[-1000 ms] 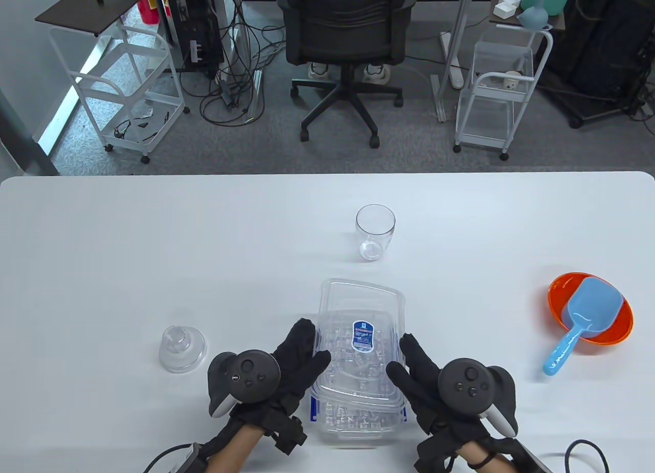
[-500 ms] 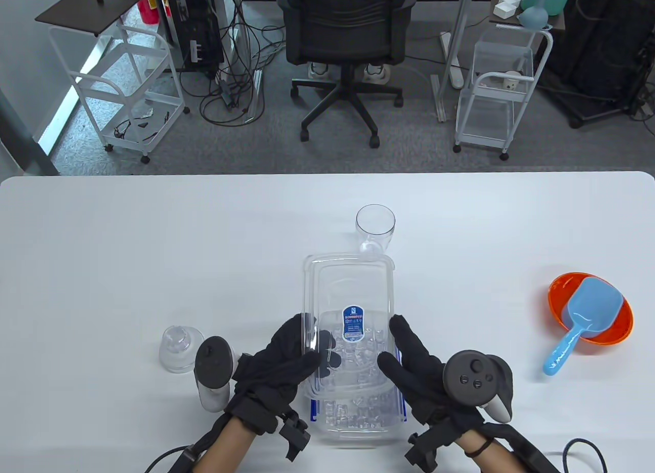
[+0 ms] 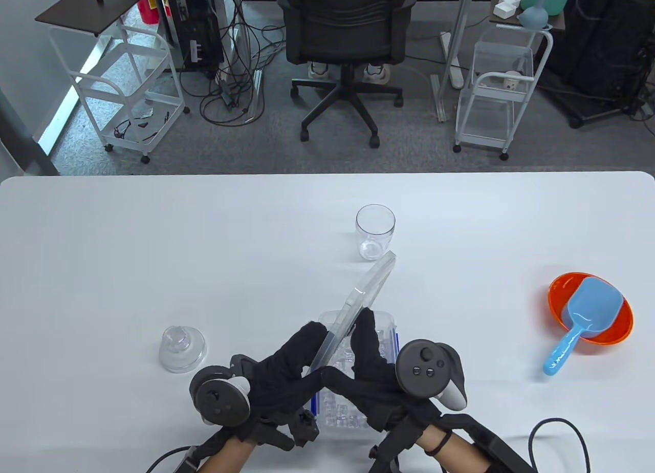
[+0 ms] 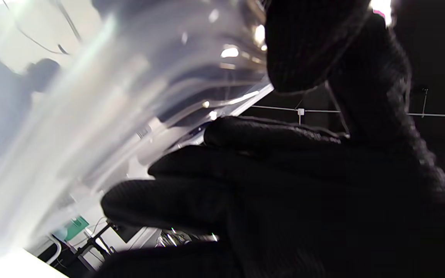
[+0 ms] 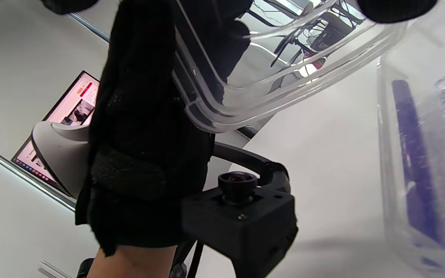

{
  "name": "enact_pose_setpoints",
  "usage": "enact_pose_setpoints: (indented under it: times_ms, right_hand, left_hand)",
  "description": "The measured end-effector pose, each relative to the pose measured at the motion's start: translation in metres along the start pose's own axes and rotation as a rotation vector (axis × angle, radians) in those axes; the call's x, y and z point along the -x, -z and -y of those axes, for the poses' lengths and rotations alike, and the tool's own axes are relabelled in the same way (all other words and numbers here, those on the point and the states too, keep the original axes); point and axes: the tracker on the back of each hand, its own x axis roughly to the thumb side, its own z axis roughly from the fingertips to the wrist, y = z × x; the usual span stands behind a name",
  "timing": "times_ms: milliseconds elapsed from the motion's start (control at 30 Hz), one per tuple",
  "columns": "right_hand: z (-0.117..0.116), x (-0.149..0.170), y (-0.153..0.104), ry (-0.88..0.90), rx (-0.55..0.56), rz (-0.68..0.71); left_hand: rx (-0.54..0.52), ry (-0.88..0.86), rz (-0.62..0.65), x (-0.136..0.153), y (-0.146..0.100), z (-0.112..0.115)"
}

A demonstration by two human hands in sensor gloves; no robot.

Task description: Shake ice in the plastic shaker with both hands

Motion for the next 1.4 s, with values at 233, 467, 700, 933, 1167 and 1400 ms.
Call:
enact_pose_setpoints:
  times_ms: [233,467,700,933,1167,1400]
  right_hand:
    - [-0.001,-0.001,-0.007,0.028,0.077,0.078]
    - [0.013,-0.012,-0.021,-0.16,0.225,0.058]
    - [0.033,-0.021,-0.036,-0.324,0.321,-0.001]
    - [0.08,-0.02,-0.059,-0.44,0.444,-0.174]
    - [0.118,-0.001,-0.078,-0.513,0.509,-0.403]
    - [0.13,0.033,-0.084,-0.545,0.399,-0.673]
  left_hand:
    - [0.18,-0.056,0.092,0.0,0.002,0.008]
    - [0.234,-0.027,0.101,0.001,0.001,0.011]
    - [0.208,-0.031,0.05,0.01,0.001,0.008]
    - [0.173,-0.001,0.014,0.016,0.0,0.003]
    - [0.175,0.1,-0.04,0.028,-0.002,0.0]
    - [0.199,0.165,-0.088,0.041,-0.005,-0.003]
